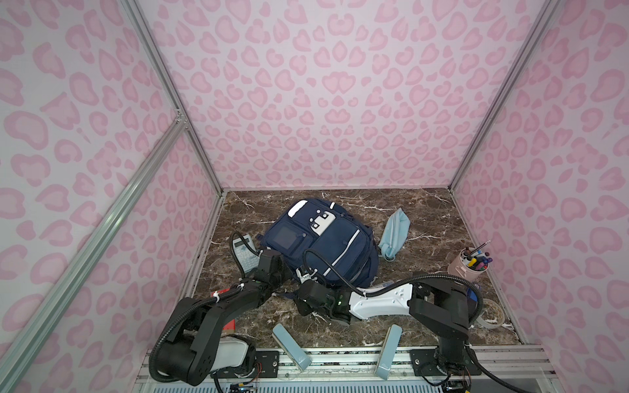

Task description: Pack the student bag

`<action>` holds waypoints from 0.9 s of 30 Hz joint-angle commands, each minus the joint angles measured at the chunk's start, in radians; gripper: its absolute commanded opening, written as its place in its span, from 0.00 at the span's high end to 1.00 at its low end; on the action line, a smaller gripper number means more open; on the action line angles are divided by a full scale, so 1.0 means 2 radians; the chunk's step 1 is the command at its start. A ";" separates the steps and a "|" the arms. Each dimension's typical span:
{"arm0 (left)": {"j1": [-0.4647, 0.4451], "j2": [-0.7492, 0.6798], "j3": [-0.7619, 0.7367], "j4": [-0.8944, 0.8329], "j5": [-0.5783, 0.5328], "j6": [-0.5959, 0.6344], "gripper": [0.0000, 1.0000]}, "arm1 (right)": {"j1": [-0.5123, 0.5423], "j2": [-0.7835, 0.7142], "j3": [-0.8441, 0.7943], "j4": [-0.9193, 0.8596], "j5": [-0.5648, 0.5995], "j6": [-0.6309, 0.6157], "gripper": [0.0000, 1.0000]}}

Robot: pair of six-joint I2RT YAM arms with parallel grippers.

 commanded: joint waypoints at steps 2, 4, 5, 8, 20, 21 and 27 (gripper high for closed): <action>-0.002 -0.004 0.005 0.029 0.039 0.000 0.97 | -0.022 0.025 0.022 -0.002 0.031 -0.017 0.50; -0.003 -0.020 0.004 0.023 0.052 -0.006 0.97 | -0.031 0.039 0.042 -0.011 0.032 -0.020 0.48; -0.003 -0.027 0.003 0.020 0.059 -0.007 0.97 | -0.033 0.042 0.046 -0.010 0.034 -0.022 0.47; -0.007 -0.050 -0.001 0.016 0.075 -0.015 0.97 | -0.035 0.052 0.067 -0.007 0.040 -0.029 0.45; -0.008 -0.081 -0.001 -0.023 0.092 0.003 0.97 | -0.053 0.074 0.111 -0.060 0.102 -0.021 0.96; -0.008 -0.084 0.001 -0.032 0.084 0.006 0.97 | -0.049 0.069 0.109 -0.065 0.106 -0.024 1.00; 0.032 -0.079 0.013 -0.045 0.072 0.026 0.97 | -0.043 0.019 0.062 -0.100 0.055 -0.011 1.00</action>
